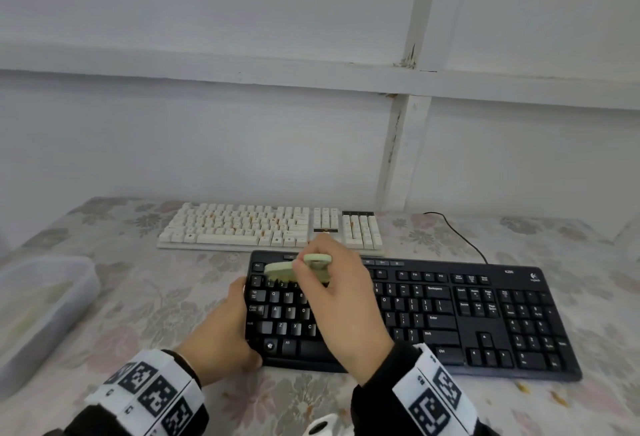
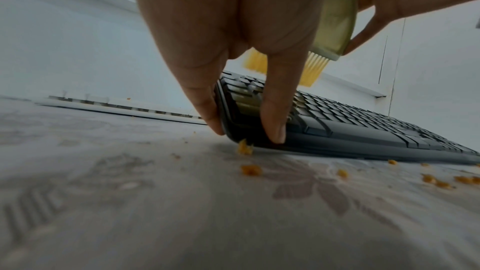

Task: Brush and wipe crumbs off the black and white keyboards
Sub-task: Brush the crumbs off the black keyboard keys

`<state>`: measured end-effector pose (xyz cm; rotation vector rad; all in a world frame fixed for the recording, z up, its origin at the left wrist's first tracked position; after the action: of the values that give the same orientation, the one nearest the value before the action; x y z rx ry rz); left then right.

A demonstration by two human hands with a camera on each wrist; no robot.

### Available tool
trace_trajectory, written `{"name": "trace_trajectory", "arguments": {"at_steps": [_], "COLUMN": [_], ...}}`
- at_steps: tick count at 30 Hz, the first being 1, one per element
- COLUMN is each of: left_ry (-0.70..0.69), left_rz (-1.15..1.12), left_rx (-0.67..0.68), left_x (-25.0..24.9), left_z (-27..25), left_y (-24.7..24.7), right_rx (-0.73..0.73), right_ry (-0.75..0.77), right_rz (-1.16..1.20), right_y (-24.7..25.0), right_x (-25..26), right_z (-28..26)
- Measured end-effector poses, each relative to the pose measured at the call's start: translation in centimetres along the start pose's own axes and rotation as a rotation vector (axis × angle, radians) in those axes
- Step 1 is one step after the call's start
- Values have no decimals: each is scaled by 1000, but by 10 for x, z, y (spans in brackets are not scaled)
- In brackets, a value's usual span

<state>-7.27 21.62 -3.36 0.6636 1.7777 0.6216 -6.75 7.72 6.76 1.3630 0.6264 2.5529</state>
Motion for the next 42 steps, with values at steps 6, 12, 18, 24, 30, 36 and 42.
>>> {"name": "trace_trajectory", "arguments": {"at_steps": [6, 12, 18, 24, 30, 36, 42], "left_ry": [-15, -28, -48, -21, -10, -28, -34], "left_rz": [-5, -7, 1, -6, -16, -27, -20], "left_rx": [3, 1, -18, 8, 17, 10, 11], "left_x": [2, 1, -2, 1, 1, -2, -5], "left_z": [2, 3, 0, 2, 2, 1, -1], "left_y": [-1, -2, -1, -4, -4, -3, -2], "right_rx": [-31, -95, -82, -143, -162, -153, -224], "right_ry": [-19, -45, 81, -17, -35, -3, -27], "right_rz": [-126, -110, -53, -131, 18, 59, -91], "right_y": [17, 33, 43, 79, 105, 116, 153], "right_x": [-7, -22, -13, -39, -51, -51, -60], "right_z": [0, -3, -10, -12, -13, -16, -17]}}
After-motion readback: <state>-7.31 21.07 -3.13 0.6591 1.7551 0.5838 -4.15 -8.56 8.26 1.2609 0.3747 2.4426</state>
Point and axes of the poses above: each hand's wrist, its own z-axis towards the middle knuckle, its own y-axis out of the back of the hand, x = y × z, the point moved 9 cm from there along z, towards the middle knuckle, and after that the axes turned 9 degrees about y, right-handed, at the moved point
